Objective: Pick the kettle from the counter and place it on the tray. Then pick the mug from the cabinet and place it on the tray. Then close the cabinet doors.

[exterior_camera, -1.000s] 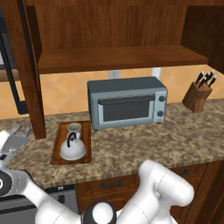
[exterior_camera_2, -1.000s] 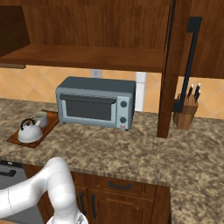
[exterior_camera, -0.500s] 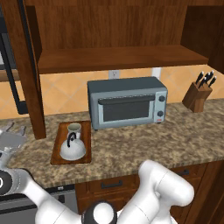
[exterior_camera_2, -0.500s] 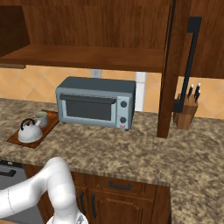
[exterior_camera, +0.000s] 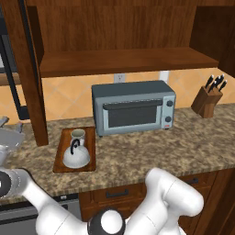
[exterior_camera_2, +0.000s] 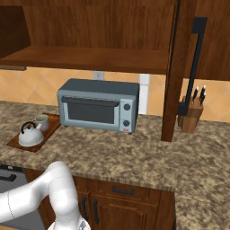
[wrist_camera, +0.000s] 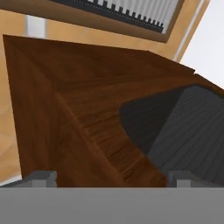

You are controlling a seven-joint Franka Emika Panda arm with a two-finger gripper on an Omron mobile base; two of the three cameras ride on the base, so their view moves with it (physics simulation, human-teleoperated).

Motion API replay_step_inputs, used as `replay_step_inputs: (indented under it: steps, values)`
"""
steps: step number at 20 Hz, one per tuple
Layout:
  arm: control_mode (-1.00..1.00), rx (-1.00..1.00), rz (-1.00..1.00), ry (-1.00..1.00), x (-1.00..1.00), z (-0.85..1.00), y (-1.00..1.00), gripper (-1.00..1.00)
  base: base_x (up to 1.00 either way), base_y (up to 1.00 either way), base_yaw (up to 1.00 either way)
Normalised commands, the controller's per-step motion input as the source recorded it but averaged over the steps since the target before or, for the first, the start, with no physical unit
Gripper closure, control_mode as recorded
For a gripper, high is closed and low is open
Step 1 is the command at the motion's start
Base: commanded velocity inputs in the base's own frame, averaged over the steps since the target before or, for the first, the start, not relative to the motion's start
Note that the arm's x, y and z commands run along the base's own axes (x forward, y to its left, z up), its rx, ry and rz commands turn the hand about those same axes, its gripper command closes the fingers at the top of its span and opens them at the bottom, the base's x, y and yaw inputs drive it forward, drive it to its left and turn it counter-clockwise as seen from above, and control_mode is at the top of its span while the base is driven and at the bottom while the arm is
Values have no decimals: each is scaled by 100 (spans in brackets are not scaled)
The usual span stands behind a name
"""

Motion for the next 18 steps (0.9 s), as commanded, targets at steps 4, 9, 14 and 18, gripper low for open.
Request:
replay_step_inputs:
  steps: [4, 9, 14, 18]
  values:
    - [-100, -1, 2, -7, -20, 43, 0, -100, 0, 0, 0]
    - [-100, 0, 1, -4, -25, 41, -2, -100, 0, 0, 0]
    - [-100, 0, 0, -4, -27, 36, -18, -100, 0, 0, 0]
    - [-100, 0, 0, -2, -25, 27, -29, -100, 0, 0, 0]
